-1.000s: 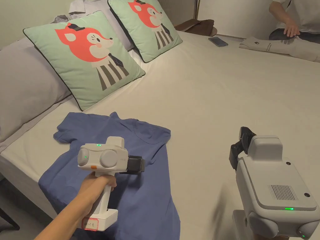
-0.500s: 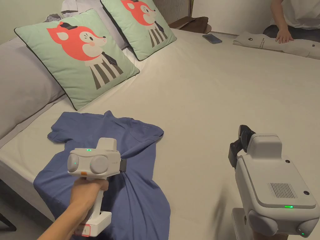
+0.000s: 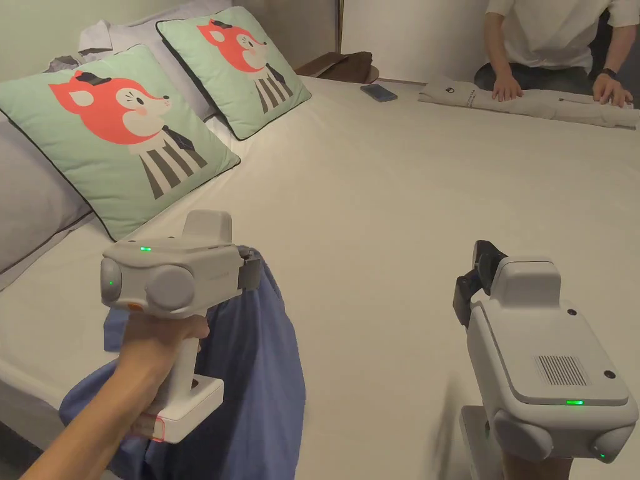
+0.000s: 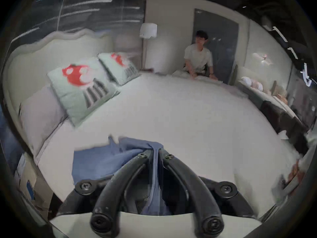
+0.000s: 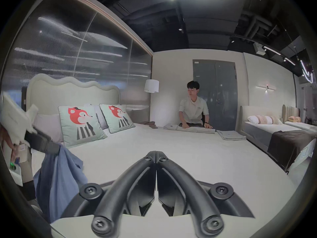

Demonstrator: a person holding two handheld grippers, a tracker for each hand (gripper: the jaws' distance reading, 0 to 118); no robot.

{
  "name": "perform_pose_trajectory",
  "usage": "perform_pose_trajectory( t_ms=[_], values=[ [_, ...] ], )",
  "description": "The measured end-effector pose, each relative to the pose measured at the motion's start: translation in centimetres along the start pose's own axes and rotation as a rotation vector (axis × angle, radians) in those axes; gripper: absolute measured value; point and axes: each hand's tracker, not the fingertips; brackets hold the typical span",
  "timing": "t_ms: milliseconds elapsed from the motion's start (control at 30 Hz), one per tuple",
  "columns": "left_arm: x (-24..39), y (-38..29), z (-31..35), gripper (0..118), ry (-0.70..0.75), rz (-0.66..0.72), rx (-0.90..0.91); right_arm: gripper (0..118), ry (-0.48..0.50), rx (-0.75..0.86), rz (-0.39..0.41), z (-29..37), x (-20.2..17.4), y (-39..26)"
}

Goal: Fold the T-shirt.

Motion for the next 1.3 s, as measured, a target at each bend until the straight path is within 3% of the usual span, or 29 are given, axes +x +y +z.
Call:
perform_pose_trajectory(
  t_ms=[400, 667, 900, 1300],
  values=[
    [16.0, 9.8, 1.0, 2, -0.31, -0.164, 0.185, 0, -0.22, 0.061, 0.006, 5.6, 9.6, 1.8],
    [26.6, 11.7, 0.1, 2, -0.512, -0.231, 0.195, 0, -0.394, 0.078, 0.007, 10.0, 16.0, 2.3],
    [31.8, 5.5, -5.1, 2, -0.68, -0.24, -0.003, 0, -0.488, 0.055, 0.006, 12.8, 19.2, 1.2],
    [32.5, -11.4, -15.4, 2, -0.563, -0.303, -0.421, 0, -0.489, -0.023, -0.009, 12.1, 19.4, -1.7]
  ],
)
